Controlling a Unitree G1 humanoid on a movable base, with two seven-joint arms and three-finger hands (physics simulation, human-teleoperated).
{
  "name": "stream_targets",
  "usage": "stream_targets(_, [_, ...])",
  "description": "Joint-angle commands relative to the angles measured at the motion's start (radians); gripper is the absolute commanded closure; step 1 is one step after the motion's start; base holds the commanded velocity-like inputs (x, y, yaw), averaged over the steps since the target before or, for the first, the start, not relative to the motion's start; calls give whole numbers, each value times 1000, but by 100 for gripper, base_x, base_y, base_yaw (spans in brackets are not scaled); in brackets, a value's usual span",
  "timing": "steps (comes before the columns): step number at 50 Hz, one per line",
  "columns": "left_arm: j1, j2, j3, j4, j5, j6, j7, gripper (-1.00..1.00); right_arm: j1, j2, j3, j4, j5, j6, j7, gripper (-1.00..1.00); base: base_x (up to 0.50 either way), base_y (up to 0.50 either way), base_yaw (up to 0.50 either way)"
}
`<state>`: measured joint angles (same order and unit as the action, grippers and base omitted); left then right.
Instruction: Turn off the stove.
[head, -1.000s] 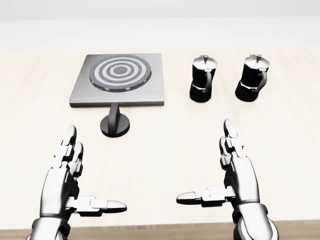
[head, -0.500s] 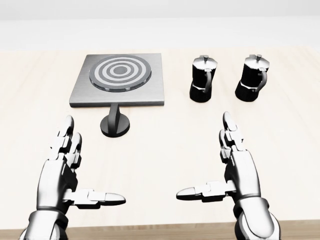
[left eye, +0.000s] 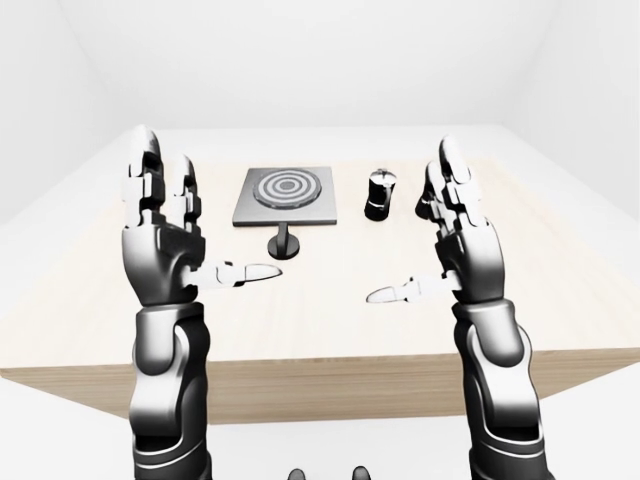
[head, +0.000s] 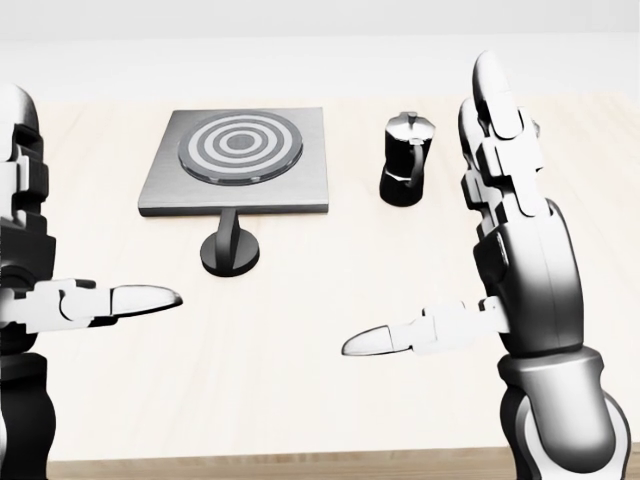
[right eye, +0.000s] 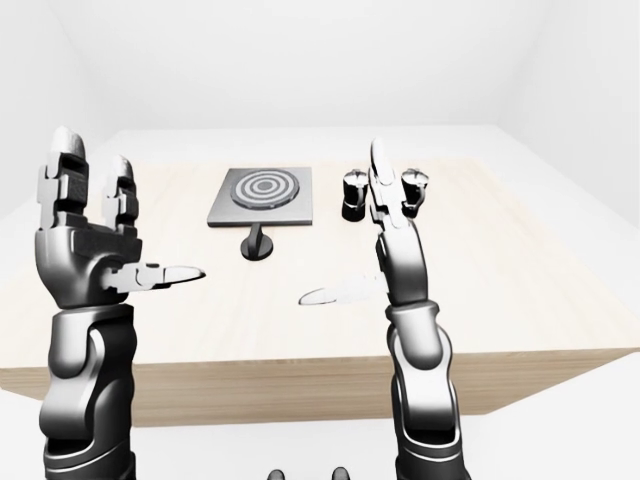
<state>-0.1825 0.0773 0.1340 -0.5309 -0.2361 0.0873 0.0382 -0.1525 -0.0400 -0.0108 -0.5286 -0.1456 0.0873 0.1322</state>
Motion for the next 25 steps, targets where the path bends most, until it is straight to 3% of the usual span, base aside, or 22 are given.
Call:
stream_targets(1, [-10, 7, 9, -35, -25, 0, 13, -100, 5, 5, 6, -43, 6, 0, 17, -100, 27, 0, 0])
stream_targets(25, [-3, 8, 17, -21, -35, 0, 11, -100, 0, 5, 14, -18, 22, 0, 12, -100, 47, 0, 0])
